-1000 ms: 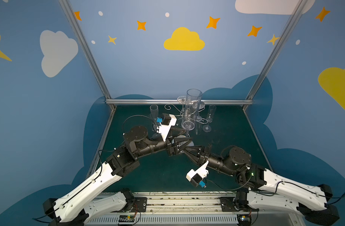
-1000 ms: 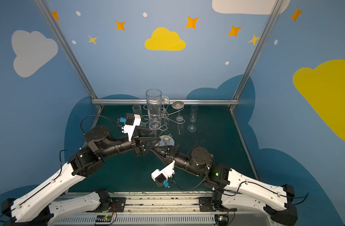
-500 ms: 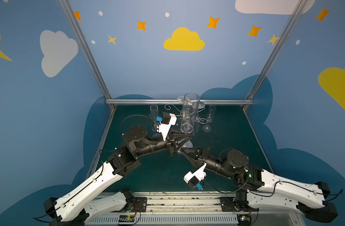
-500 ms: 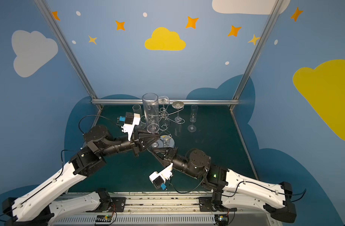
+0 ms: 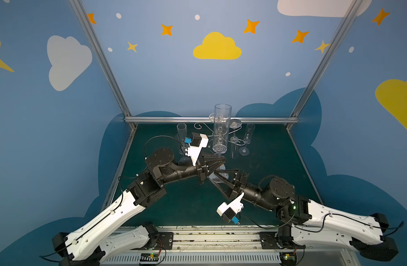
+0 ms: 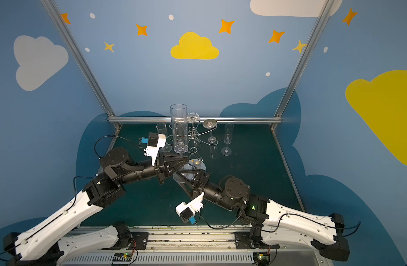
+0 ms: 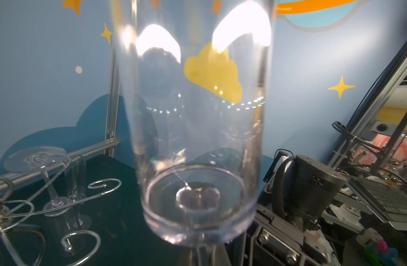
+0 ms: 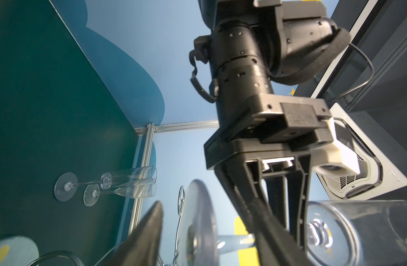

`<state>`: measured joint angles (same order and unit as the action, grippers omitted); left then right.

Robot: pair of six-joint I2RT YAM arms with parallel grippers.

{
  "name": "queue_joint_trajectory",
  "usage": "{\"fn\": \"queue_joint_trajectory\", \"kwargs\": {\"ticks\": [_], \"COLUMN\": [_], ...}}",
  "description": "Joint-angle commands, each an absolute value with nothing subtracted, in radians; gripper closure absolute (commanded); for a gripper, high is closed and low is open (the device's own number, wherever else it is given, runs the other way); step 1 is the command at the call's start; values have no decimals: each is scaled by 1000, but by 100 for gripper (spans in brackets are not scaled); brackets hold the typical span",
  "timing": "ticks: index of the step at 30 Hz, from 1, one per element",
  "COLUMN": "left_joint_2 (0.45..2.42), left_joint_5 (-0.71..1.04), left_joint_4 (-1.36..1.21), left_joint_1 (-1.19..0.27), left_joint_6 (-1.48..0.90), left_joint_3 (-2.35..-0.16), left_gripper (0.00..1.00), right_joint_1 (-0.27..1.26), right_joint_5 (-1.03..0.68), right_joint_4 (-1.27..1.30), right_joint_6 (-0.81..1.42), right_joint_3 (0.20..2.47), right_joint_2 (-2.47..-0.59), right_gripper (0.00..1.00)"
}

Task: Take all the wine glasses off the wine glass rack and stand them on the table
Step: 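Open the right gripper and withdraw it while the left gripper holds the flute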

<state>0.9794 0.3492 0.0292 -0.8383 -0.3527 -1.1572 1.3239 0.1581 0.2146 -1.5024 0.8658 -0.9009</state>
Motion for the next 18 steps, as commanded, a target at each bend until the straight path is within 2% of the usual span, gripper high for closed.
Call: {"fn": "queue_joint_trajectory", "kwargs": {"ticks": [1, 12, 18], "left_joint_2": [947, 922, 903], "left_joint_5": [326, 277, 244], "left_joint_4": [17, 49, 80], "left_joint_1": [-842, -842, -842], "left_joint_6": [-354, -312, -258], "left_joint_3": [-1139, -1127, -1122], "left_gripper": [97, 97, 97], "right_joint_1": [1330, 1330, 1329], "right_joint_5": [158, 97, 70], "right_joint_4": [323, 312, 226], "right_joint_6": [-1468, -1375, -1207], "right_joint_3": [845, 850, 911], "right_joint_2": [-879, -800, -750], "right_gripper": [4, 4, 4]}}
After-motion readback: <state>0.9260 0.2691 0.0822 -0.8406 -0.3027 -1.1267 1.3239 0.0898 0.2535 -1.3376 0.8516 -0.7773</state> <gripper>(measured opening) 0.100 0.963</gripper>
